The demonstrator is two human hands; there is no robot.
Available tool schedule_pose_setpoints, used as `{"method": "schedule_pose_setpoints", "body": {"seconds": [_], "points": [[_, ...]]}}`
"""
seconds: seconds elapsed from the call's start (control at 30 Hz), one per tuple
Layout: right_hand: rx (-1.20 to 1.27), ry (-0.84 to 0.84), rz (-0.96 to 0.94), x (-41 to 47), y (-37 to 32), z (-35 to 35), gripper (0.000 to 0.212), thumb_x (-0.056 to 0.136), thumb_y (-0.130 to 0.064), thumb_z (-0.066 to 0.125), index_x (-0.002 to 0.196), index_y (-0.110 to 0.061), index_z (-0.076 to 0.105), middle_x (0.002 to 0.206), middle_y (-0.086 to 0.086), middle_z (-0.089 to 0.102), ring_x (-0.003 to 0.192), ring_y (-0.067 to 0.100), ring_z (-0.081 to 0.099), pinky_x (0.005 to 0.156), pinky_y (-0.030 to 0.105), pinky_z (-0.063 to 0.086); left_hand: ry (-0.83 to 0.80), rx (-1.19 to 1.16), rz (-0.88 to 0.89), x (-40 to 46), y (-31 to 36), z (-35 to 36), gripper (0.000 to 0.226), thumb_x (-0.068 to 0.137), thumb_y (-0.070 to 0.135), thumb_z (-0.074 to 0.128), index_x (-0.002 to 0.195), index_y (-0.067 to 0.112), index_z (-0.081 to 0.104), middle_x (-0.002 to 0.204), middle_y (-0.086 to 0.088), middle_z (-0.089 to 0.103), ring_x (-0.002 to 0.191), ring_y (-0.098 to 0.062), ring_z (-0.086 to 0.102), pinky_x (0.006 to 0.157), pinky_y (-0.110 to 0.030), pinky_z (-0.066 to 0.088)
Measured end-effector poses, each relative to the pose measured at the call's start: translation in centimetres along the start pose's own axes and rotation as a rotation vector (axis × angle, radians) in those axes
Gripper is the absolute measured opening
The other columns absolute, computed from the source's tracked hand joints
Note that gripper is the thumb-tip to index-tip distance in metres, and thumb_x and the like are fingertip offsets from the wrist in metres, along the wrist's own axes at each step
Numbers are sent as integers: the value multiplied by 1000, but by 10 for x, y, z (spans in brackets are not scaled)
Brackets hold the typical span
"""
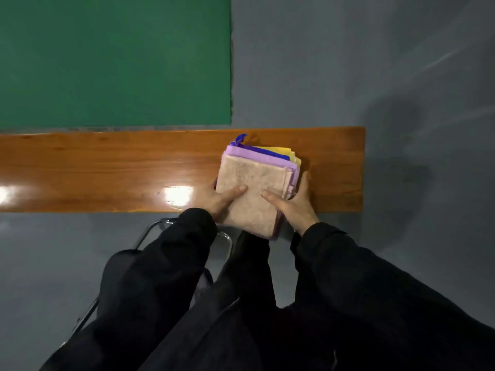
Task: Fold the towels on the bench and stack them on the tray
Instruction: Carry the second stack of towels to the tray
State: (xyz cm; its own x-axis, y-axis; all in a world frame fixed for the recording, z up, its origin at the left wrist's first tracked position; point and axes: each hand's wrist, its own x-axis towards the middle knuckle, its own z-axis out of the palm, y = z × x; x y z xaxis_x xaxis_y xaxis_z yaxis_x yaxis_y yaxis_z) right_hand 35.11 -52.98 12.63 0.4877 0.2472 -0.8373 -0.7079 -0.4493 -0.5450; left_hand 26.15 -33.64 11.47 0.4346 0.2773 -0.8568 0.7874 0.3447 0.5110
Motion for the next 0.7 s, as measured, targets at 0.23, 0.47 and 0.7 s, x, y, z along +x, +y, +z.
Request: {"method": "schedule_pose_setpoints", "body": {"seconds": [0.23, 0.47, 0.7], "points": [[107, 6, 87, 42, 9, 0, 139, 47, -61, 98, 157, -44, 16, 149, -5, 52, 133, 20, 55, 114, 56, 42, -162, -185, -48, 30, -6, -3, 88, 64, 49, 90, 137, 14, 55, 124, -11, 71, 109, -31, 71, 88, -46, 59], [348, -73, 111, 49, 10, -7, 78, 79, -38, 85, 147, -21, 50, 135, 11, 67, 122, 32, 66, 110, 57, 47, -221, -354, -160, 38, -5, 2, 71, 78, 50, 78, 135, 12, 59, 129, -17, 68, 116, -35, 68, 93, -48, 56], [376, -233, 75, 8, -14, -17, 77, 81, -41, 84, 145, -14, 53, 137, 20, 64, 126, 41, 62, 110, 63, 44, -269, -371, -124, -21, 20, 1, 91, 60, 53, 92, 132, 8, 61, 130, -20, 67, 118, -38, 65, 103, -54, 51]]}}
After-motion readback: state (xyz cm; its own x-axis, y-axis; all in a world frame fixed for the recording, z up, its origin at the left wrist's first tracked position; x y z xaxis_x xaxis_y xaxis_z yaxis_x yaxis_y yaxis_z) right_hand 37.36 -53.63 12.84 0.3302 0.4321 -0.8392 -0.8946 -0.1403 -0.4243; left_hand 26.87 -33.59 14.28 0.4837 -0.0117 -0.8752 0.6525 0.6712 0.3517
